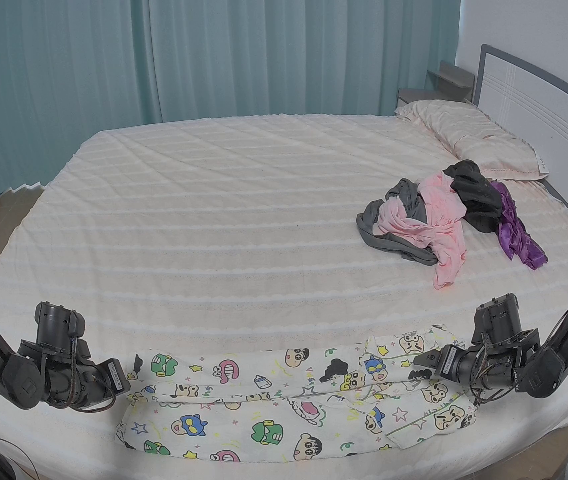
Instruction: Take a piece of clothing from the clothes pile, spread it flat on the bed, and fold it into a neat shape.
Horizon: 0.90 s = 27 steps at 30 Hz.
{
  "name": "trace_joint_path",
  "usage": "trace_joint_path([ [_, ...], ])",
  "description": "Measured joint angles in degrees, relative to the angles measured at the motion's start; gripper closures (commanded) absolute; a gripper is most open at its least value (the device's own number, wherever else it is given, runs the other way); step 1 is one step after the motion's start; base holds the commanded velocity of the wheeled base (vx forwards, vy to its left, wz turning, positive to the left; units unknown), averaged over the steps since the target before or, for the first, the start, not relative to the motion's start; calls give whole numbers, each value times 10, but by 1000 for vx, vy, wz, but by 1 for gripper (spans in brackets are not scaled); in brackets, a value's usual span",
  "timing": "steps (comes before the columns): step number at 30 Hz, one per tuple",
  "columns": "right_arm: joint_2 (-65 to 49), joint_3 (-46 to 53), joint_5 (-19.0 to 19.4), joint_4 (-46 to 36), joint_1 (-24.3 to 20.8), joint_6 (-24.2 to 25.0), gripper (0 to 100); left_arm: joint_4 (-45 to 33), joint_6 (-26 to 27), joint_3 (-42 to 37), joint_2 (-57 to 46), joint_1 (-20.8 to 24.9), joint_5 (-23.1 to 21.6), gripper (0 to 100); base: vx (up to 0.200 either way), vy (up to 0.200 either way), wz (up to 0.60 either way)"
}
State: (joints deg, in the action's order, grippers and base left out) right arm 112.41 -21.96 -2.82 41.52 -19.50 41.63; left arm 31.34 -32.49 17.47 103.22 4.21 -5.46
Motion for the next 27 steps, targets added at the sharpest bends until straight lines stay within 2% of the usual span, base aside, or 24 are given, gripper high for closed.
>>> trace_joint_path([
  [3, 18, -2, 0, 22, 0, 3, 0, 0, 0, 1, 0, 0, 0, 100, 0, 0, 0],
  [4, 25, -3, 0, 29, 1, 4, 100, 0, 0, 1, 0, 0, 0, 100, 0, 0, 0],
  [11, 56, -13, -1, 39, 12, 5, 100, 0, -2, 5, -1, 0, 0, 100, 0, 0, 0],
  [18, 40, -17, -1, 37, 24, 5, 100, -3, -8, 26, -14, -1, 1, 100, 0, 0, 0],
  [27, 7, -49, -1, 8, 36, 4, 100, -50, -43, 115, -34, 0, 43, 100, 0, 0, 0],
])
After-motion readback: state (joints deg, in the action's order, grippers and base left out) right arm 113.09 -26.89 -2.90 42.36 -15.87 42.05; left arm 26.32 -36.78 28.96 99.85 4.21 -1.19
